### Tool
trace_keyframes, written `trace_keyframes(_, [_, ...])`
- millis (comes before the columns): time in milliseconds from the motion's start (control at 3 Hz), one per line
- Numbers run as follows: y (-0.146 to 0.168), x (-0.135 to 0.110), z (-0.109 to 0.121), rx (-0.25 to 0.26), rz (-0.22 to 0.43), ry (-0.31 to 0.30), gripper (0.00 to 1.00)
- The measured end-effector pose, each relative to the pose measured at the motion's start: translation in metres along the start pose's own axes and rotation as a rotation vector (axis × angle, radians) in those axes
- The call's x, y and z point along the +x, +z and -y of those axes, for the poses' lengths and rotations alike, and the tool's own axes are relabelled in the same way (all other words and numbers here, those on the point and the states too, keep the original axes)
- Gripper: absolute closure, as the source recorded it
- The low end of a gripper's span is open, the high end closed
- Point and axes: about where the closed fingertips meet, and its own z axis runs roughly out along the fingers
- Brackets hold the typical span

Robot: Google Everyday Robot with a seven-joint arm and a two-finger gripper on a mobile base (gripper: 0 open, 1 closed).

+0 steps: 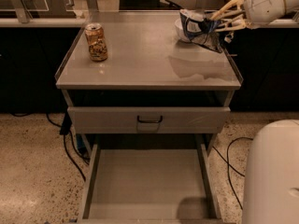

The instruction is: Place blue chip bag into middle drawer

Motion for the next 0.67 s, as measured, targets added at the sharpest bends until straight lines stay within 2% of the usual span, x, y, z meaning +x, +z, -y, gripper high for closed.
trace_keyframes(333, [0.010, 0.013, -0.006, 0.023, 0.001, 0.003, 1.00])
trace_keyframes(667, [0.019, -0.002, -0.007, 0.027, 0.027, 0.037, 1.00])
